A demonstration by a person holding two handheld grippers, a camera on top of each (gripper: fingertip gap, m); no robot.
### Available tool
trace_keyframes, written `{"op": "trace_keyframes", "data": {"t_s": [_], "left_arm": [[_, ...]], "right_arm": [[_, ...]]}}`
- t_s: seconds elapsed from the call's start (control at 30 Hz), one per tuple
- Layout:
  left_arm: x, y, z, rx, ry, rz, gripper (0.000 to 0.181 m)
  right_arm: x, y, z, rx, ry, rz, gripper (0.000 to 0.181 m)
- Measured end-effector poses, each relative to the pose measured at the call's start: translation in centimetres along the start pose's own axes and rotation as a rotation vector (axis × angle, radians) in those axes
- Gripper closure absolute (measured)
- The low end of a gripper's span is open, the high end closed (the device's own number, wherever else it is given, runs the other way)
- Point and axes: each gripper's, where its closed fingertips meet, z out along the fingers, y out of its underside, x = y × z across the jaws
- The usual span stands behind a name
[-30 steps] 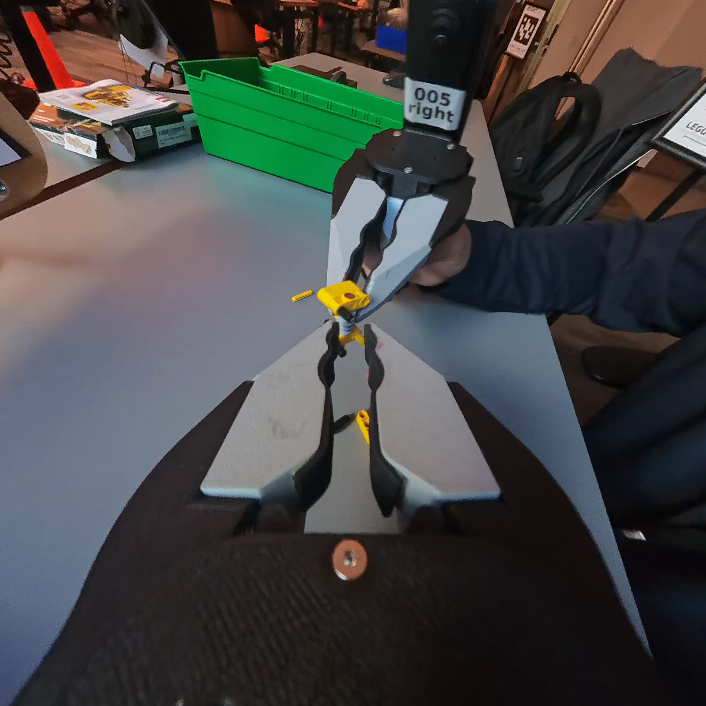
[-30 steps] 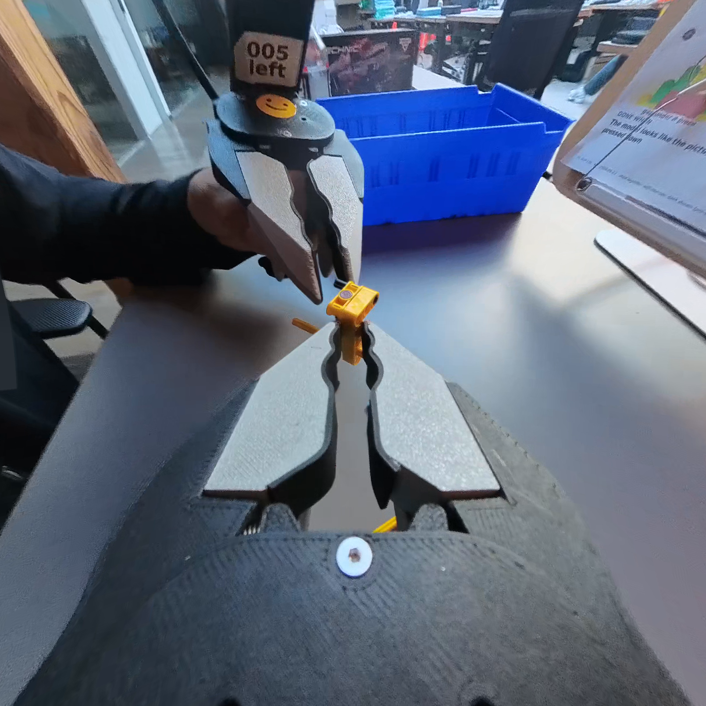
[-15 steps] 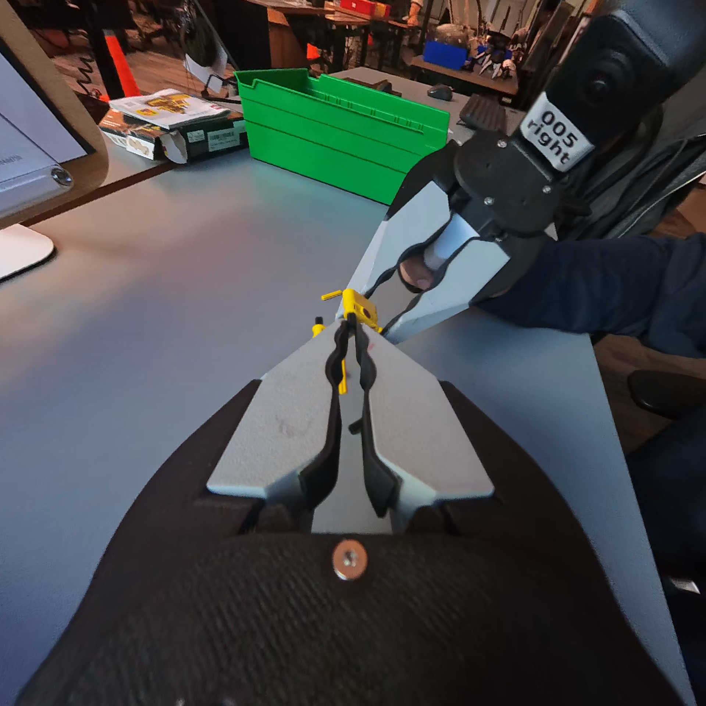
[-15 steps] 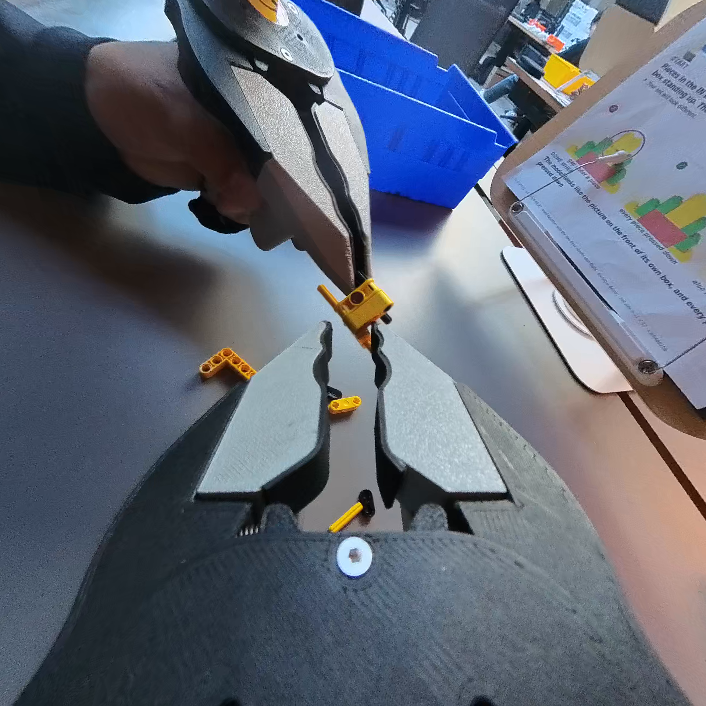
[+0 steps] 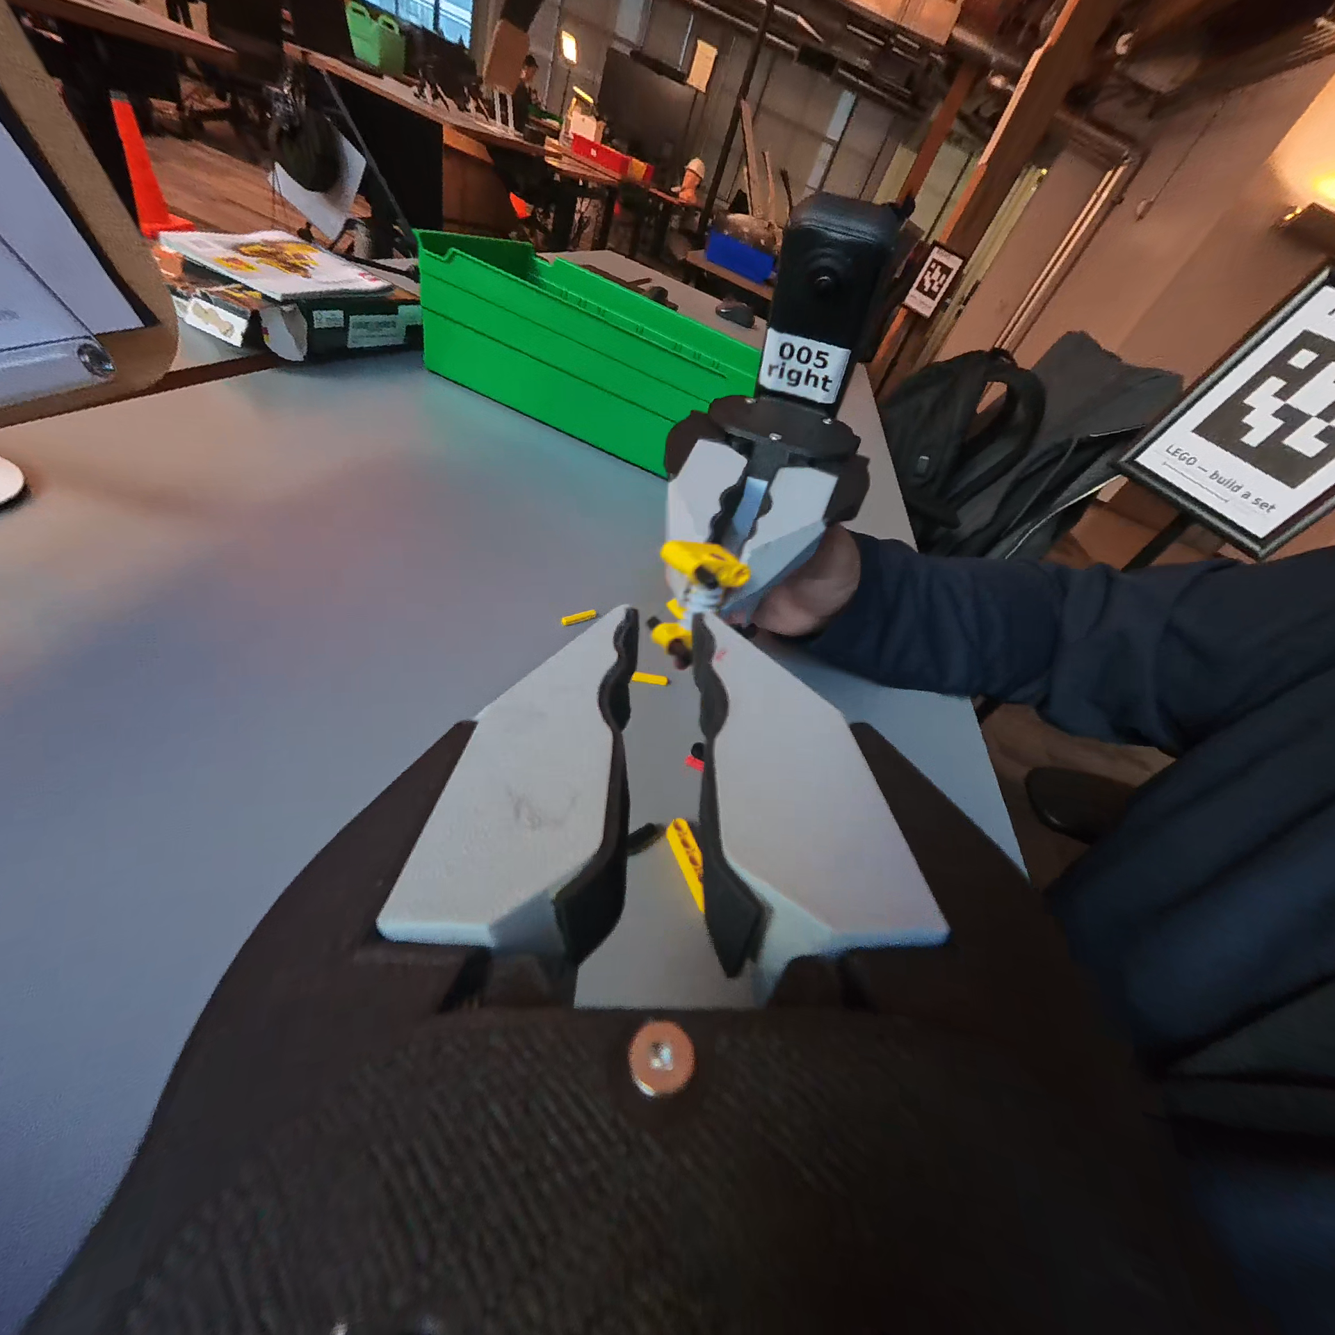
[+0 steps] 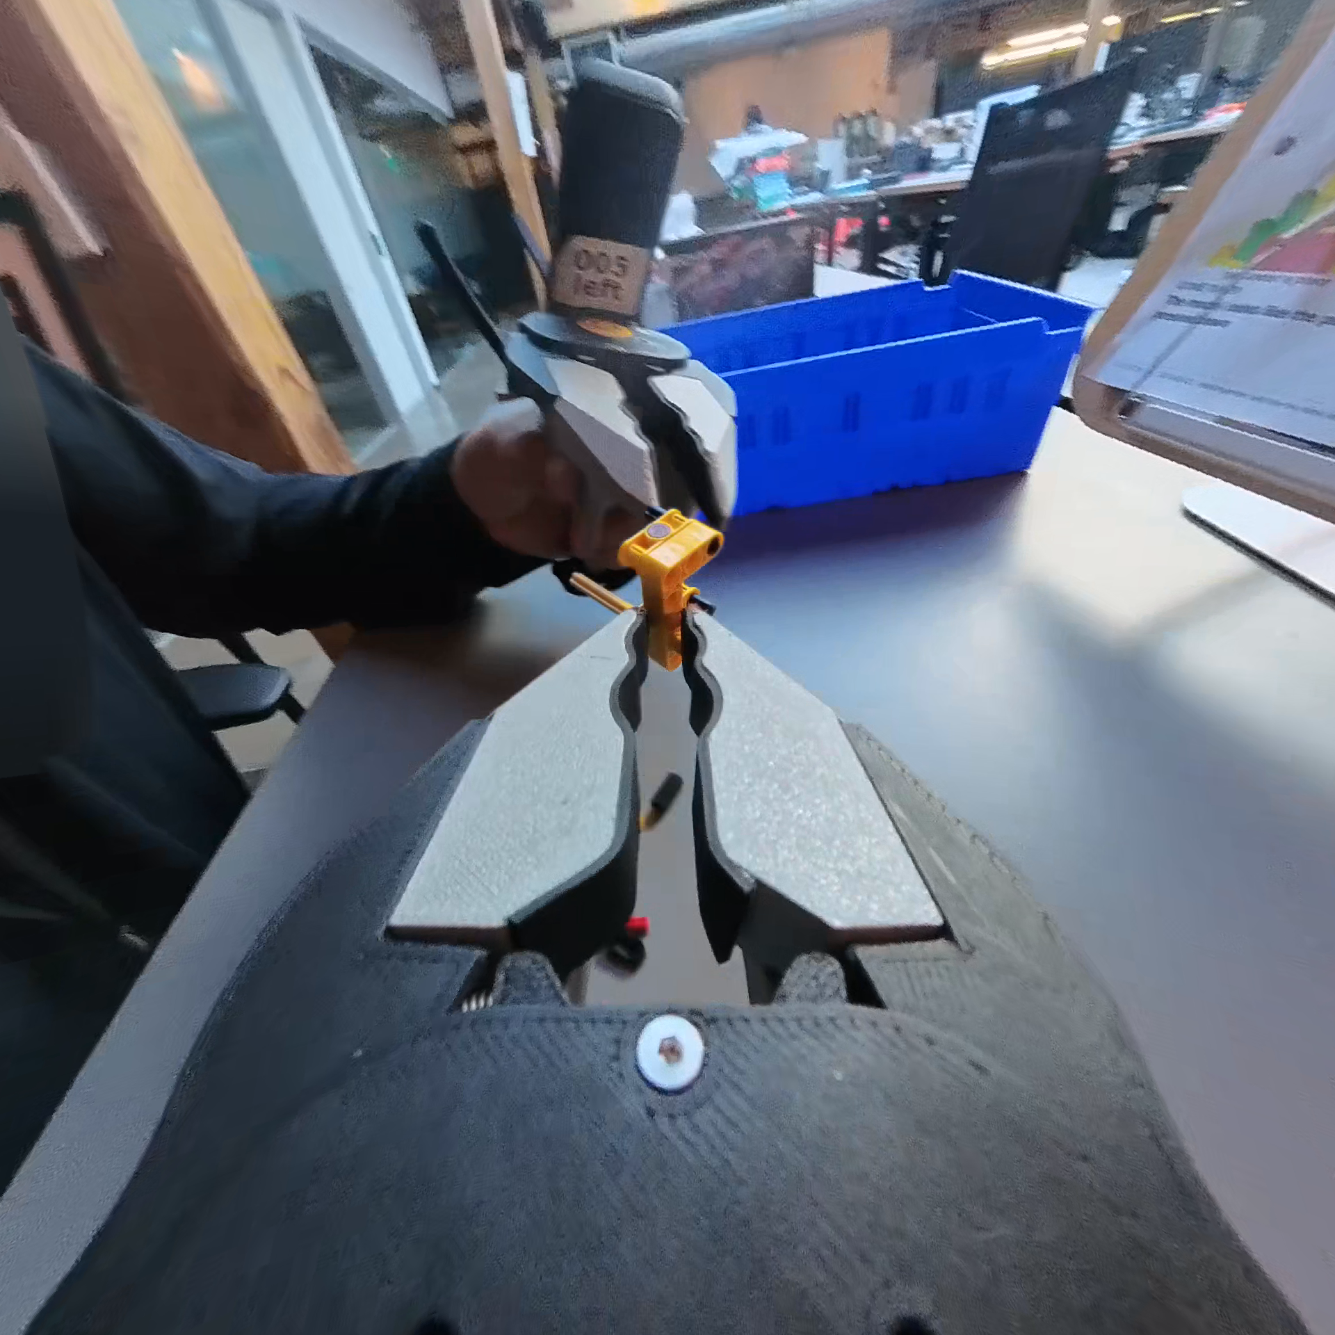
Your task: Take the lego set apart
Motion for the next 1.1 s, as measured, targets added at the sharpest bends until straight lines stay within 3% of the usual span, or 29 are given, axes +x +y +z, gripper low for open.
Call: {"op": "trace_keyframes", "data": {"t_s": [0.07,0.23,0.3,0.43,0.5,0.57,0.67,0.73,0.8,0.9,1.1], "left_arm": [[0.1,0.3,0.1,-0.015,0.028,-0.02,0.16],[3.4,1.2,1.4,-0.05,0.261,-0.128,0.155],[3.9,1.6,1.9,-0.054,0.279,-0.112,0.162],[4.2,1.1,1.7,-0.002,0.254,-0.002,0.173],[3.8,0.5,1.6,0.031,0.211,0.006,0.173],[2.3,0.5,1.5,0.031,0.108,0.006,0.173],[-1.0,1.5,1.3,-0.029,-0.114,0.053,0.173],[-1.7,2.4,1.5,-0.096,-0.172,0.087,0.174],[-1.6,3.3,2.2,-0.138,-0.187,0.094,0.174],[-0.8,4.3,3.0,-0.198,-0.181,0.129,0.174],[0.4,4.0,3.1,-0.189,-0.124,0.145,0.173]], "right_arm": [[-0.5,0.1,0.2,0.006,-0.046,0.021,0.175],[-2.1,-0.1,0.5,0.034,-0.17,0.06,0.175],[-2.7,-0.2,0.5,0.037,-0.218,0.081,0.175],[-2.7,-0.9,0.1,0.076,-0.266,0.174,0.178],[-1.0,-0.6,0.1,0.052,-0.16,0.187,0.173],[0.0,-0.2,-0.1,0.018,-0.08,0.163,0.173],[1.4,0.3,0.0,-0.024,0.048,0.124,0.158],[1.6,0.7,0.3,-0.047,0.08,0.104,0.152],[1.4,1.1,0.7,-0.069,0.085,0.076,0.152],[1.6,1.7,0.8,-0.113,0.12,0.009,0.167],[0.7,1.2,0.2,-0.087,0.023,0.064,0.167]]}}
